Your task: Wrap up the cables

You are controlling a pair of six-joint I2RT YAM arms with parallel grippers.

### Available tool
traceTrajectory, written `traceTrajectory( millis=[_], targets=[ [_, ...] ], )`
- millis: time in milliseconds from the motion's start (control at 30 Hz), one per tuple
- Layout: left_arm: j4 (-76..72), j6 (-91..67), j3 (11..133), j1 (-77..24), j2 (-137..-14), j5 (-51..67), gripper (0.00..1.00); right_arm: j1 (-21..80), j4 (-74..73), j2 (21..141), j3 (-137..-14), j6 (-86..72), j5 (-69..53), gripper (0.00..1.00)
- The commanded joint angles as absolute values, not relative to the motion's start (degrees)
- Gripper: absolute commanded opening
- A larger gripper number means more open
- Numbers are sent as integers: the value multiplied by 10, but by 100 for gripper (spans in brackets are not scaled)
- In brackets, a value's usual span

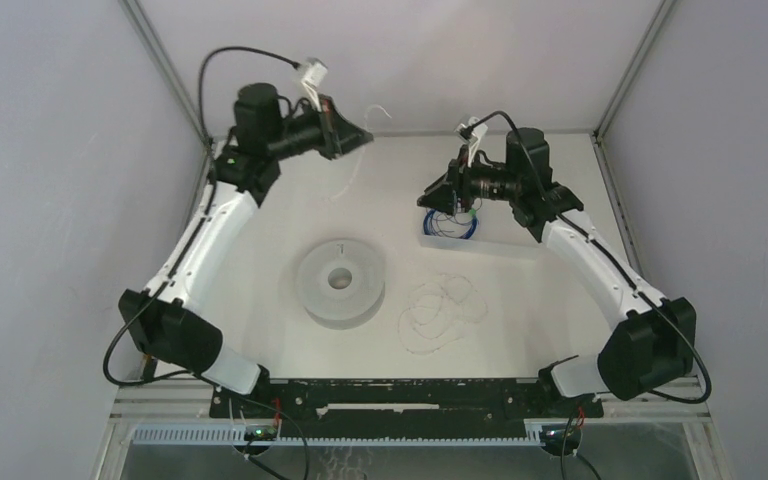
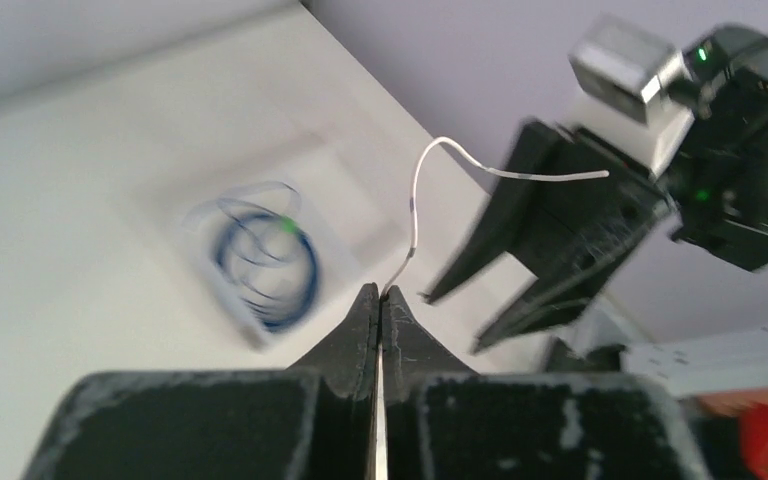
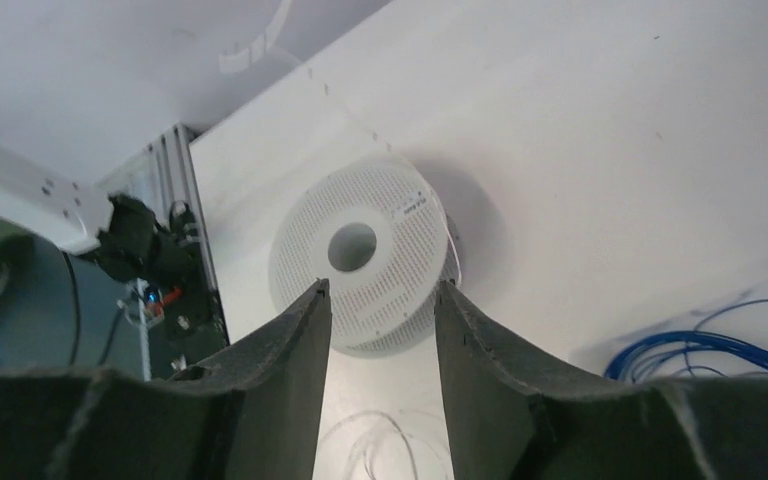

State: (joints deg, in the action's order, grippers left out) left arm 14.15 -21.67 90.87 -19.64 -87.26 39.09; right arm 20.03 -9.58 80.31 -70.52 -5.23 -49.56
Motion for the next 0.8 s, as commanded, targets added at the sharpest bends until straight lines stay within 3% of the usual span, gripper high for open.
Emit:
traceTrajectory(
  millis=[0,233,433,500,567,767],
  targets=[
    [222,-71,1024,-122,-840,320,0,209,-178,775,-708,70,-501,52],
    [237,8,1146,-31,-859,163,0,248,-324,788,-721,181,-459,54],
    [220,49,1100,-19,-850,133,0,264,-433,817,-709,258,-388,55],
    [210,47,1083,-19,-851,134,0,268,-442,821,-680,264,-363,60],
    [208,42,1083,-19,-858,140,0,274,-420,825,-653,250,-330,73],
    [201,15,1086,-19,-867,181,0,291,-374,872,-626,217,-238,84]
  ],
)
